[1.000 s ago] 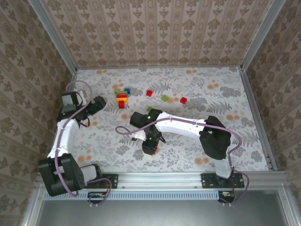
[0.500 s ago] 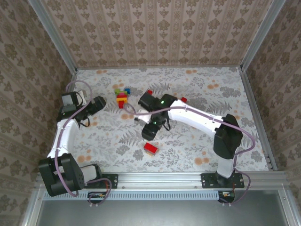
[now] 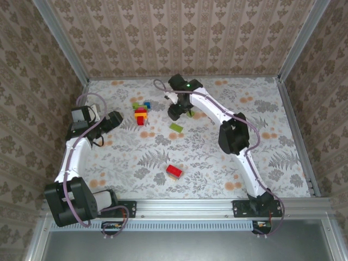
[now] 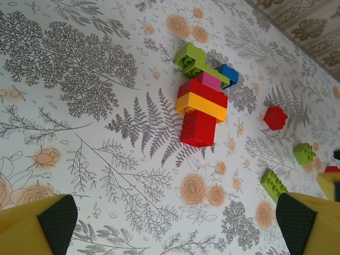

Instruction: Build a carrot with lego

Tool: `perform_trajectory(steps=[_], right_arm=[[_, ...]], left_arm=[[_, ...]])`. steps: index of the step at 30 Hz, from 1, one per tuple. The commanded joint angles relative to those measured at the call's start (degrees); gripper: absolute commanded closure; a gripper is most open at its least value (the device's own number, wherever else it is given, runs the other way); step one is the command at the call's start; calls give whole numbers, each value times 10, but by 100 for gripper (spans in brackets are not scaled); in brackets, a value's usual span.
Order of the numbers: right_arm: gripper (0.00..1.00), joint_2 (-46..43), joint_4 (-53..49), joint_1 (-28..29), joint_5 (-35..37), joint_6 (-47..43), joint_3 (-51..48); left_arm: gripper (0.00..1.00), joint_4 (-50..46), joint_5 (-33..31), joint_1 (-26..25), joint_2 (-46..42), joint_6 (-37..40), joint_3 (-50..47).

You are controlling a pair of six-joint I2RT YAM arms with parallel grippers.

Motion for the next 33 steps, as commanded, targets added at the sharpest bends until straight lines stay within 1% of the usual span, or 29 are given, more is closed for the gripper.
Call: perform_trajectory(steps=[1, 6, 15, 21, 26, 33], right_arm=[[27, 18, 7, -31, 21, 19, 37], [28, 38, 23, -58, -9, 24, 34], [33, 65, 10, -75, -47, 12, 33], [34, 80, 4, -81, -64, 11, 32], [39, 87, 3, -81, -65, 12, 31], [49, 88, -1, -83, -72, 11, 31]], left_arm=[[0, -3, 2, -5, 2, 10, 14], [0, -3, -1, -6, 4, 11, 17], [0, -4, -4, -5, 6, 13, 18], [0, -5, -4, -5, 5, 13, 18], [0, -4, -4, -5, 5, 13, 18], [0, -5, -5, -5, 5, 13, 18]])
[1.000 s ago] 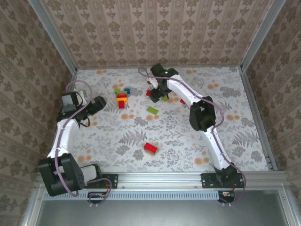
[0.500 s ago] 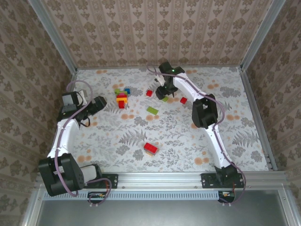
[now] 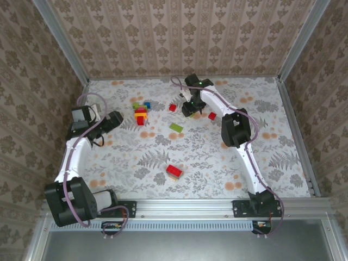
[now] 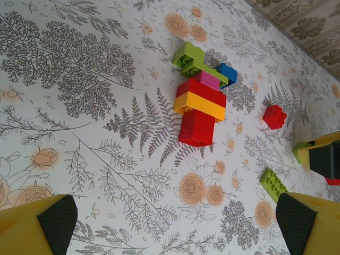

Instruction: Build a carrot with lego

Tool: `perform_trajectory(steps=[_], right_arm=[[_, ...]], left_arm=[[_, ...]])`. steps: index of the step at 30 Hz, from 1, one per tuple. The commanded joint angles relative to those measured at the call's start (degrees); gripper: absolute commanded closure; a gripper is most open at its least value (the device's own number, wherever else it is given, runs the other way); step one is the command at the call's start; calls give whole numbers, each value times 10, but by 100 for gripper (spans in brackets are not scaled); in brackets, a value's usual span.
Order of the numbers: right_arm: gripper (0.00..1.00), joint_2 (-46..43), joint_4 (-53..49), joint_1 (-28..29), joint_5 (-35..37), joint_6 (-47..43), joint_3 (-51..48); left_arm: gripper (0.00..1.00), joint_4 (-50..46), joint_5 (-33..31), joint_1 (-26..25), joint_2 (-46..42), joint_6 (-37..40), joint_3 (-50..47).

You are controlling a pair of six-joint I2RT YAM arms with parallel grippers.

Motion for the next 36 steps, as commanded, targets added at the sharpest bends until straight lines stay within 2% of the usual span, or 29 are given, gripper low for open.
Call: perform_trajectory(steps=[1, 9, 16, 19, 26, 36], right_arm=[[50, 13, -19, -1, -14, -1, 13], [61, 7, -22, -2, -18, 4, 2], [66, -51, 10, -3, -40, 42, -71], [67, -108, 31, 0, -45, 68, -131], [67, -304, 61, 35, -66, 116, -330], [66, -506, 52, 164, -88, 97, -536]], left_arm=[[0, -5, -4, -1, 5, 12, 17], [0, -4, -4, -2, 6, 13, 17], [0, -3, 1, -2, 5, 12, 17], [0, -3, 2, -2, 2, 11, 17], [0, -2, 5, -1, 1, 10, 15], [0, 1, 6, -2, 0, 10, 15]])
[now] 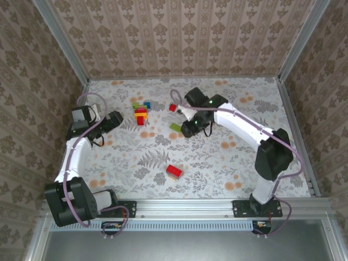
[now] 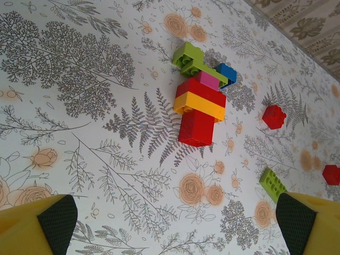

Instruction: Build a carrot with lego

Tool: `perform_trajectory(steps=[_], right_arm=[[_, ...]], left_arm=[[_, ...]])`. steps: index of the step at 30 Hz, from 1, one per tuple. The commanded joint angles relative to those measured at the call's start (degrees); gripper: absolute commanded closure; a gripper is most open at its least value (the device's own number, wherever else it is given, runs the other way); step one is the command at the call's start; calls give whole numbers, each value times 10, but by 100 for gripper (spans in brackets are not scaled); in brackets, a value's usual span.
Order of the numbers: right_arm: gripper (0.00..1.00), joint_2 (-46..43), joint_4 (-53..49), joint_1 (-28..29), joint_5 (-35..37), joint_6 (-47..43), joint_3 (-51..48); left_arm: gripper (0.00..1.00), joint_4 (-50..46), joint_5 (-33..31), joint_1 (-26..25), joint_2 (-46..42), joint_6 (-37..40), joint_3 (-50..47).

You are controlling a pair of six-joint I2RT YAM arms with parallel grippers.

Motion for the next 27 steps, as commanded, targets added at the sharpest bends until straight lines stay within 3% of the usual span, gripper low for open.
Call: perform_trajectory(steps=[1, 14, 27], right_arm=[[66, -37, -3, 36, -21, 5, -53], [66, -65, -10, 151, 15, 20, -92], [67, -50, 14, 204, 29, 37, -94]], left_arm=[[0, -1, 6, -2, 0, 10, 14], [0, -5, 5, -4, 0, 10, 16], [0, -4, 4, -4, 1, 11, 16]])
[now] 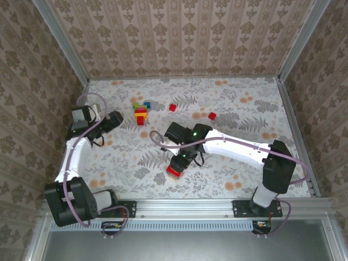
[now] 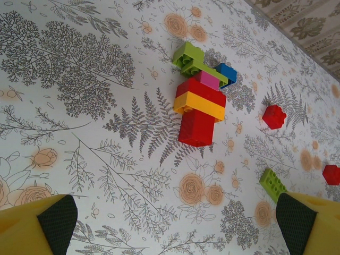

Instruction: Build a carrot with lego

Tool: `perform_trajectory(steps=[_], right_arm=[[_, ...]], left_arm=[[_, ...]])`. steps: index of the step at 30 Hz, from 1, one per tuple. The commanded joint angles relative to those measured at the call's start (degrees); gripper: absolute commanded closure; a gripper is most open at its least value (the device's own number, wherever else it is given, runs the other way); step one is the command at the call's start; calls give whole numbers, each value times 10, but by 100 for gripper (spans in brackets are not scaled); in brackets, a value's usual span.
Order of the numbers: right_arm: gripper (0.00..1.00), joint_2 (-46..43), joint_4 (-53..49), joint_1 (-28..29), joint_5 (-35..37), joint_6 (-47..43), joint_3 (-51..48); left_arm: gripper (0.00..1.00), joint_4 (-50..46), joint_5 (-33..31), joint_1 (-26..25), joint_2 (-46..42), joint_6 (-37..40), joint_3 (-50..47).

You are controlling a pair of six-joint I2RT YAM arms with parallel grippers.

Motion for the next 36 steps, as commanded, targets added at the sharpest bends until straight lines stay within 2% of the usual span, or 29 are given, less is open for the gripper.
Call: perform_trajectory(steps=[1, 36], right_arm=[[66, -1, 10, 11, 11, 11, -3], [67, 63, 41, 30, 32, 26, -6]], left_arm=[[0, -4, 4, -4, 1, 11, 15], [0, -3, 3, -5, 0, 10, 14]])
